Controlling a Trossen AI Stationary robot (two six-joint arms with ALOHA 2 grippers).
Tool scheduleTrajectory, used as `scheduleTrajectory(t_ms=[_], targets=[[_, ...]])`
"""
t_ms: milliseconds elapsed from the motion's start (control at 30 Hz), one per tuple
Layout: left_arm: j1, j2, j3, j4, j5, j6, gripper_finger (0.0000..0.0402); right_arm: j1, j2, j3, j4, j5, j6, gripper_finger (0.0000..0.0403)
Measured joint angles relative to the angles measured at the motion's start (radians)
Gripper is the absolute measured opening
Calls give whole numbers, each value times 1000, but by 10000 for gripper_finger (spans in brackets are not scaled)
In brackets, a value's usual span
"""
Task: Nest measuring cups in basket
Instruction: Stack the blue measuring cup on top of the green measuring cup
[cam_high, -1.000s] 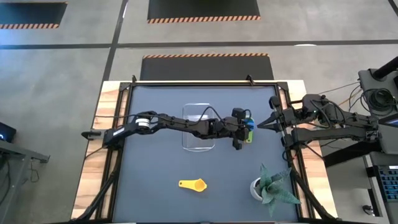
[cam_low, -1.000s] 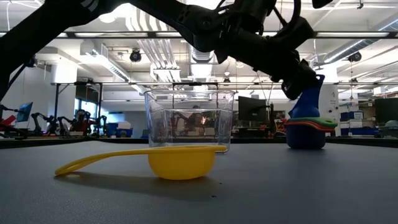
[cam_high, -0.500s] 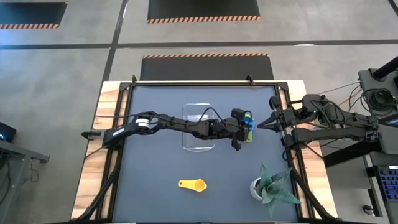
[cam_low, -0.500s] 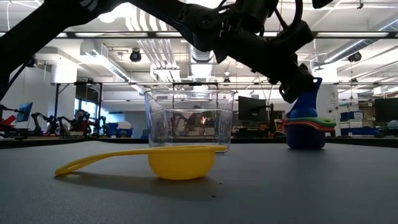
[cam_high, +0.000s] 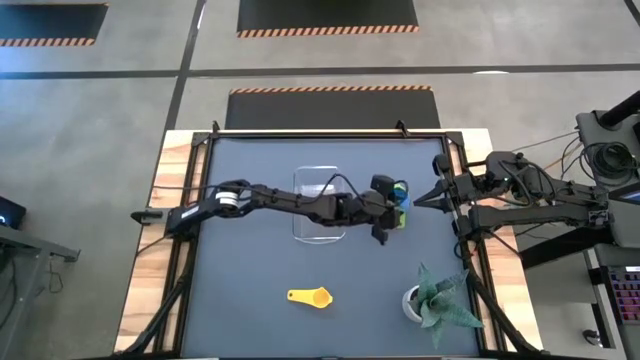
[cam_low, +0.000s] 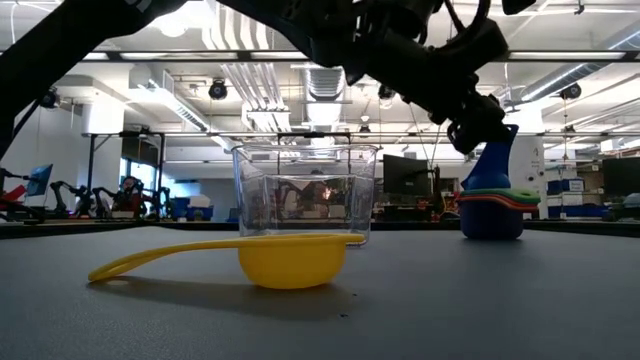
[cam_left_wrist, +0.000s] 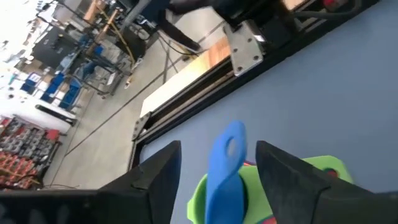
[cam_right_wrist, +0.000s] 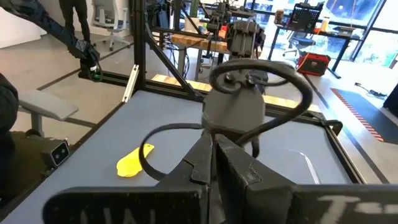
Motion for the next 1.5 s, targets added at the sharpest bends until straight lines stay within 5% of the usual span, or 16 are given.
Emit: scheduleTrajectory(t_ms=[467, 900, 1300, 1500], targets=[[-17, -1, 107, -138, 0, 31, 182, 0, 0, 0, -1, 0, -2, 9], [15, 1, 137, -169, 7, 72, 7, 0, 0, 0, -30, 0, -6, 9], [13, 6, 87, -174, 114, -3, 1, 0, 0, 0, -29, 0, -6, 9], [14, 6, 83, -175, 78, -6, 0, 0, 0, 0, -20, 0, -4, 9]])
